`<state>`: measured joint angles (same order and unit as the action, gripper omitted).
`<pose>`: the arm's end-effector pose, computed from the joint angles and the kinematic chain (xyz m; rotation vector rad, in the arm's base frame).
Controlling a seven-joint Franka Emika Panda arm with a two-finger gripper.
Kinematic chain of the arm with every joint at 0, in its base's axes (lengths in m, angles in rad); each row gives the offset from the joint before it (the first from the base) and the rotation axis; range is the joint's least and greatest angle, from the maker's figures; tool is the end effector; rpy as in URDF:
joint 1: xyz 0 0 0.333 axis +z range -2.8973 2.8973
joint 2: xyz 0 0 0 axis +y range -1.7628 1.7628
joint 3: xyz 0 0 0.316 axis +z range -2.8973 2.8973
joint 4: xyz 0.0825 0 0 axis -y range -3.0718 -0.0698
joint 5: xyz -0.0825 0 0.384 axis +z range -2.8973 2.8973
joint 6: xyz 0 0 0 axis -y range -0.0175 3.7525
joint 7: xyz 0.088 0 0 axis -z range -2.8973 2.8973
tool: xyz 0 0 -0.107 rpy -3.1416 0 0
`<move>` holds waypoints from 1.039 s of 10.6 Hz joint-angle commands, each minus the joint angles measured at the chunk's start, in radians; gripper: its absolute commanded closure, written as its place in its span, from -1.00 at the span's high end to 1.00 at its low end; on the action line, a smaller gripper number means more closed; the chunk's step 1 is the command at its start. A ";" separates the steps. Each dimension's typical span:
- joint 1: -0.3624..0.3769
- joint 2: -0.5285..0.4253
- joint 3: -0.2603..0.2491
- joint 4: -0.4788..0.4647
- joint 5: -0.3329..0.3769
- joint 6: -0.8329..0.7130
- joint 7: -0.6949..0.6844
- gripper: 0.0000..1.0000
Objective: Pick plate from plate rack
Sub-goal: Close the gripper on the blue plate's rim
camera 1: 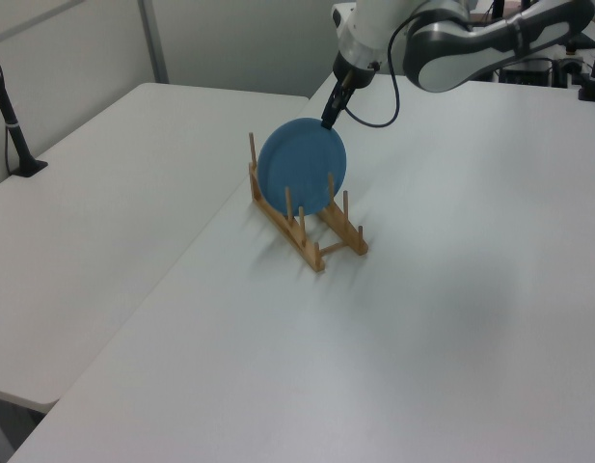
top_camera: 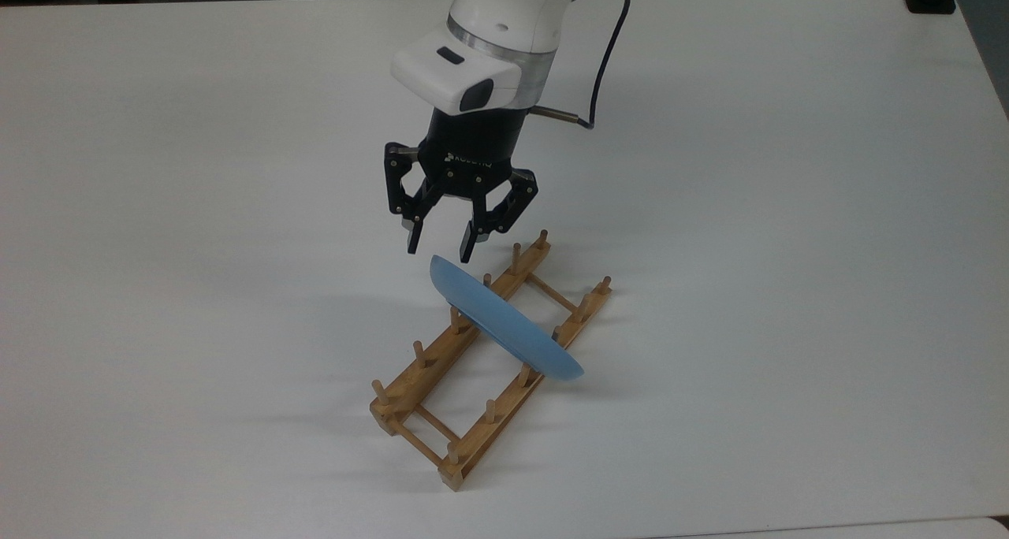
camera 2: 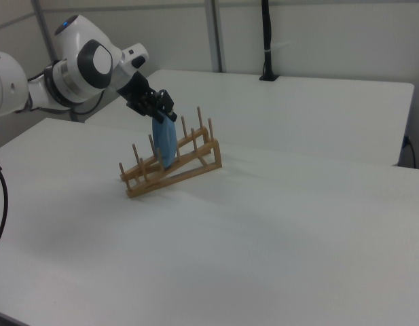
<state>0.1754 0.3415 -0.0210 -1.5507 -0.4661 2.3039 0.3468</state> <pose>0.6909 0.1002 0.4994 2.7581 0.0734 0.6984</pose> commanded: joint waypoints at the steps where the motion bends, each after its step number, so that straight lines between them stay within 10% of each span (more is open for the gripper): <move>1: 0.009 0.036 -0.008 0.024 -0.068 0.026 0.026 -0.35; 11: 0.021 0.018 -0.016 0.031 -0.077 0.023 0.023 -1.00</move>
<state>0.1879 0.3767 -0.0218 -1.5200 -0.5202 2.3113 0.3514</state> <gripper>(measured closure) 0.952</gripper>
